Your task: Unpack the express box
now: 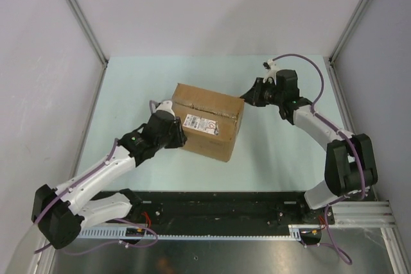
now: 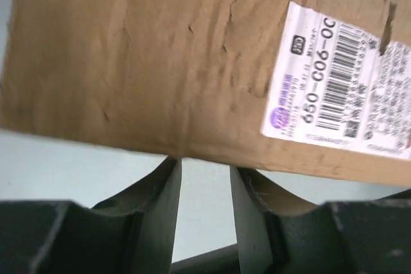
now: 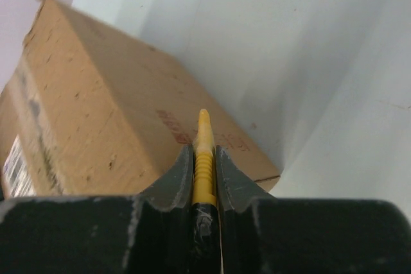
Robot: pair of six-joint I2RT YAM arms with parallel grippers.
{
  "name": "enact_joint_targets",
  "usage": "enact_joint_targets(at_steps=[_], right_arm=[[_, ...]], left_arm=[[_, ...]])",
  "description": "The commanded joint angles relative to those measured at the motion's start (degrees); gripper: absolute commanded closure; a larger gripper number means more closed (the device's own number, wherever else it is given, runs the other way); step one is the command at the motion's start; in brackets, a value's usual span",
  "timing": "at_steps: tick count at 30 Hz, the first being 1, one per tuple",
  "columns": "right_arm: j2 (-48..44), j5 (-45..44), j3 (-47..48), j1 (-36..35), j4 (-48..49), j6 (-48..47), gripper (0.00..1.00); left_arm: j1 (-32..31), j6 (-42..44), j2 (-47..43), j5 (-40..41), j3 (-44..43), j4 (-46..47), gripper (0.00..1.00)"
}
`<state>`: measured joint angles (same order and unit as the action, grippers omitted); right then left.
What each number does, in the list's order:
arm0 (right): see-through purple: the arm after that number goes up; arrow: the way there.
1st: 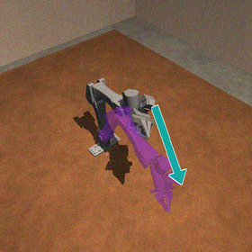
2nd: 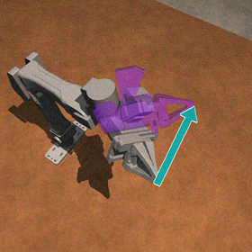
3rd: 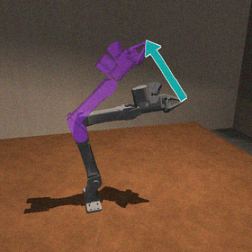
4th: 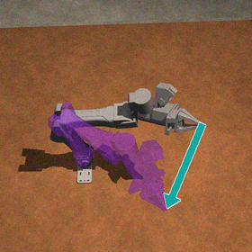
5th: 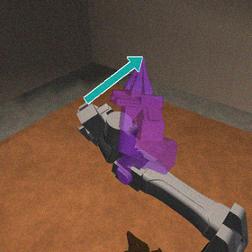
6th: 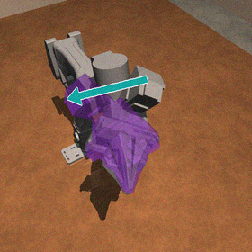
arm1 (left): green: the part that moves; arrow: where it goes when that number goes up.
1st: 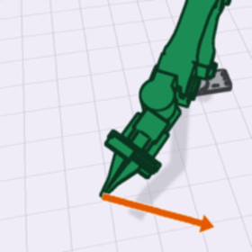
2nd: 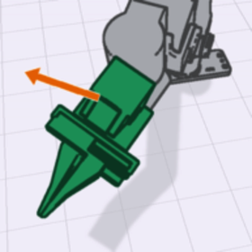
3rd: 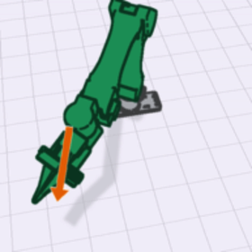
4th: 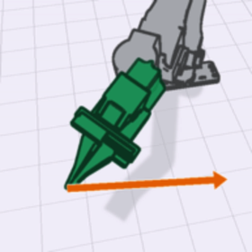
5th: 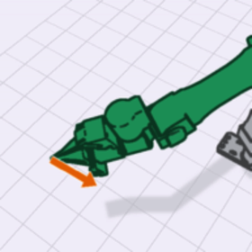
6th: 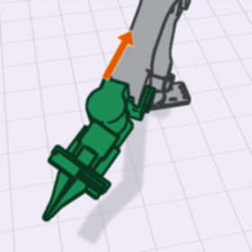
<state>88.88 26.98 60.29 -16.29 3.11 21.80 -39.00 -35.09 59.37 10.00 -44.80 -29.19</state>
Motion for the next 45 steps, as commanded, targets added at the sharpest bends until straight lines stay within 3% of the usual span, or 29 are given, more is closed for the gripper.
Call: enact_joint_targets(at_steps=[1,8,18,22,25,31,36,40,45], right_arm=[[-5.99,3.97,2.02,-1.46,-8.46,-4.83,1.0],[-14.08,-2.19,-2.37,-8.04,-16.38,-6.51,1.0],[-22.35,-17.04,-6.06,-25.52,-24.12,-3.44,1.0],[-22.17,-22.22,-5.98,-34.83,-23.16,-1.07,1.0],[-21.3,-24.85,-5.98,-36.79,-21.75,1.04,1.0],[-22.26,-35.05,-3.52,-36.18,-28.49,0.88,1.0],[-24.02,-43.92,-1.32,-32.67,-34.66,0.08,1.0],[-27.26,-46.49,0.09,-29.07,-37.48,-0.97,1.0],[-29.99,-48.86,0.27,-23.09,-36.52,-2.29,1.0]], left_arm=[[3.4,-1.56,1.97,-0.06,-4.59,7.66,0.58],[9.47,2.74,8.73,-3.49,-9.07,8.88,0.55],[13.52,12.57,22.52,-14.12,-19.7,12.4,0.45],[13.6,18.21,29.56,-26.3,-25.85,12.4,0.42],[13.52,20.32,34.31,-30.74,-30.25,12.4,0.4],[14.66,21.47,35.29,-21.01,-32.9,12.4,0.31],[15.71,21.21,33.35,-7.32,-32.2,12.31,0.21],[17.03,19.45,30.72,1.23,-30.97,12.23,0.12],[19.84,16.02,27.03,5.73,-29.74,11.53,0.09]])
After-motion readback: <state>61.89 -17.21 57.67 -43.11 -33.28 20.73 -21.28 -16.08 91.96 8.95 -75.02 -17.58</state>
